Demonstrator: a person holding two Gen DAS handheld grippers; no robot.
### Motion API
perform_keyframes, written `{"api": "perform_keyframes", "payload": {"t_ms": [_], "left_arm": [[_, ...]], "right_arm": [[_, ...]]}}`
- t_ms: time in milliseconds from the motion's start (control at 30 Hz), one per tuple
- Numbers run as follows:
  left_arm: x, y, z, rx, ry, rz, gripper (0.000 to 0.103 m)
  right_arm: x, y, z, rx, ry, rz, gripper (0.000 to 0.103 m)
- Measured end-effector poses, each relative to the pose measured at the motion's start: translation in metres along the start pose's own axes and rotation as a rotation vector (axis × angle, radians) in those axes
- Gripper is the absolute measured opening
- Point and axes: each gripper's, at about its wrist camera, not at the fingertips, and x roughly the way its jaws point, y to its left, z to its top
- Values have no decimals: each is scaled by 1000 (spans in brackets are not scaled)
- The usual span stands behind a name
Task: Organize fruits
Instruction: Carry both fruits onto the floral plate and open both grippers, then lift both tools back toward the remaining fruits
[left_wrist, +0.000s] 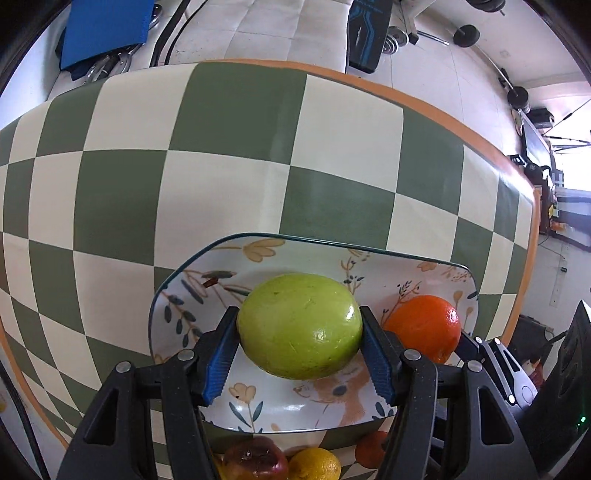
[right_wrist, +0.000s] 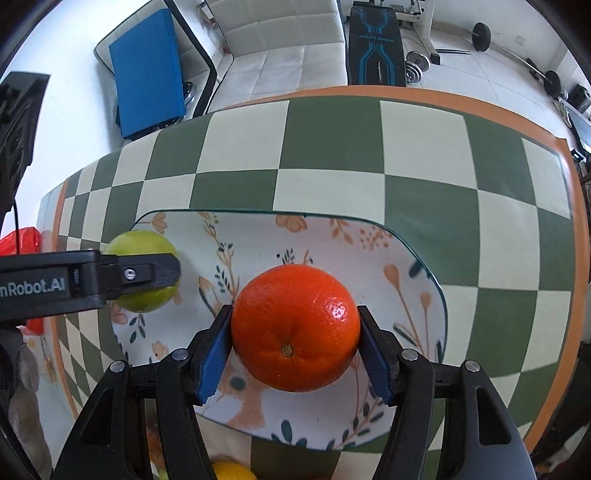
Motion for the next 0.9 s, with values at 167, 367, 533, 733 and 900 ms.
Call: {"api": "perform_keyframes", "payload": {"t_ms": [167,367,533,733,900], "left_arm": [[5,-3,-5,11,13,27,60],[4,1,-10,5,18,55,61],[-19,7,-18,28,-56,85,87],[-51,10,-40,55,-157,144,87],[-76,20,-82,55,-256,188,87]], "right_arm": [[7,1,8,-14,14,0,67],[10,5,12,-16,32,-3,77],[0,3,10,5,31,-19,89],[-26,-2,-2,43,5,-57,94],[-46,0,-24,59,-9,-91,94]]}}
